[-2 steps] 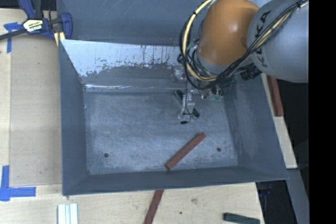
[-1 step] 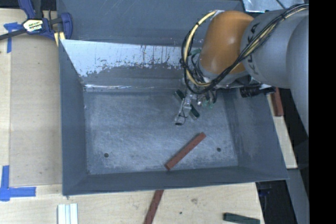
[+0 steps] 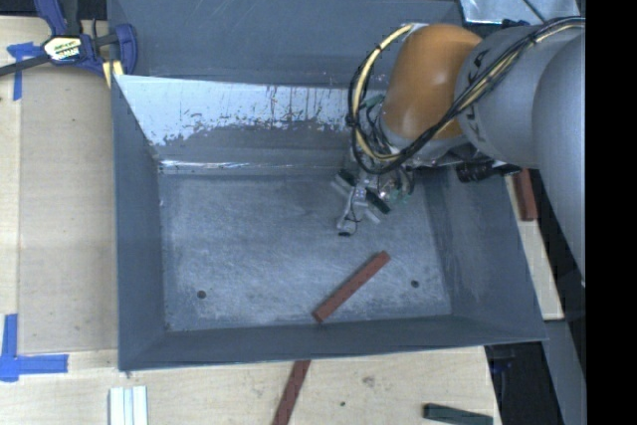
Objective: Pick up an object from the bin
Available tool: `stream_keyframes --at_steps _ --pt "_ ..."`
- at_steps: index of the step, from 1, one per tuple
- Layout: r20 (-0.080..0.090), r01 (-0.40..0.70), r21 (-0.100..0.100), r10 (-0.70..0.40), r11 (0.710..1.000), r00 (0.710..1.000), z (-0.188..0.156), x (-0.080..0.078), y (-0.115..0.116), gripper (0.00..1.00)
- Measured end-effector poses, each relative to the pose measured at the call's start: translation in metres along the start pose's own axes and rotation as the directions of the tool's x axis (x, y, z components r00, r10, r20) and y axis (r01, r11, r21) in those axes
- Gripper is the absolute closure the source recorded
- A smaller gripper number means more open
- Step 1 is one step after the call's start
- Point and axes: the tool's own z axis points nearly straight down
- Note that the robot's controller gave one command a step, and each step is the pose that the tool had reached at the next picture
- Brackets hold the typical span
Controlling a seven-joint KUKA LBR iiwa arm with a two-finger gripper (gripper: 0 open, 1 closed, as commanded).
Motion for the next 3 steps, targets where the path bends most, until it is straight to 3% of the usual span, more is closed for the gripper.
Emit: stream_keyframes --at_steps 1,2,3 --pt "-0.001 -0.159 -0.001 0.159 0.987 0.987 0.005 0.009 -0.013 0.00" --pt "0.000 0.001 0.000 -0.001 1.000 1.000 0.006 0.000 -0.025 0.00" --pt "0.005 -0.158 -0.003 0.158 0.988 0.987 0.003 0.007 -0.013 1.00"
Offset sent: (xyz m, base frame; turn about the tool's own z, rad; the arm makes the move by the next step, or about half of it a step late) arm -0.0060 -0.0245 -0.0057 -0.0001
